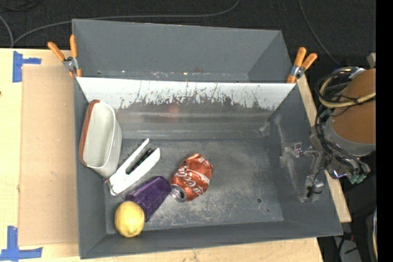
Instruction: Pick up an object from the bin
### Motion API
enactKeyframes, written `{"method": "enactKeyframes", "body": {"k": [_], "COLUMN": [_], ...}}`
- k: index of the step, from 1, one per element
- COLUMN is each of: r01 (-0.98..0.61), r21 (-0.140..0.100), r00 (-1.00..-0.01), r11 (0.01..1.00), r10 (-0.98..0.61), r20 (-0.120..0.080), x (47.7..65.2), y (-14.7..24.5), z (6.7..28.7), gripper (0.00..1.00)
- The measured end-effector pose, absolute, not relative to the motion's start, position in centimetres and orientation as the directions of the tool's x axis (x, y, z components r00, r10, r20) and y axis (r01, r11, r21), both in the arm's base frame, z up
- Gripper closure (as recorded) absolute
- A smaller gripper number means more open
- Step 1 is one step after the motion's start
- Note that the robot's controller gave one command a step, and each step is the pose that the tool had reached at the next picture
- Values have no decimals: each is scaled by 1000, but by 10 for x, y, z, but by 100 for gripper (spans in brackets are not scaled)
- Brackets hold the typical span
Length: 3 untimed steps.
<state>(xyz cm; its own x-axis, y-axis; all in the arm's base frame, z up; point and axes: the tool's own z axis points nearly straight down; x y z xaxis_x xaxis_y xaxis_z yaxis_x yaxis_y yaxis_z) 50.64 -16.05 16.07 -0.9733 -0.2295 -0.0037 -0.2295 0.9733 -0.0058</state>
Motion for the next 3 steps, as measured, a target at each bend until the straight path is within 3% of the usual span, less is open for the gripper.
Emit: {"method": "enactKeyframes", "body": {"k": [1, 2, 3], "r01": [-434, -255, -717], "r21": [6, -11, 3], "r00": [-901, -967, -697], "r11": [901, 967, 697], "r10": [-434, -255, -717], "r20": [2, -17, -9], "x": [531, 476, 535], "y": [-43, -140, 49], "z": [133, 71, 70], "gripper": [0, 0, 100]}}
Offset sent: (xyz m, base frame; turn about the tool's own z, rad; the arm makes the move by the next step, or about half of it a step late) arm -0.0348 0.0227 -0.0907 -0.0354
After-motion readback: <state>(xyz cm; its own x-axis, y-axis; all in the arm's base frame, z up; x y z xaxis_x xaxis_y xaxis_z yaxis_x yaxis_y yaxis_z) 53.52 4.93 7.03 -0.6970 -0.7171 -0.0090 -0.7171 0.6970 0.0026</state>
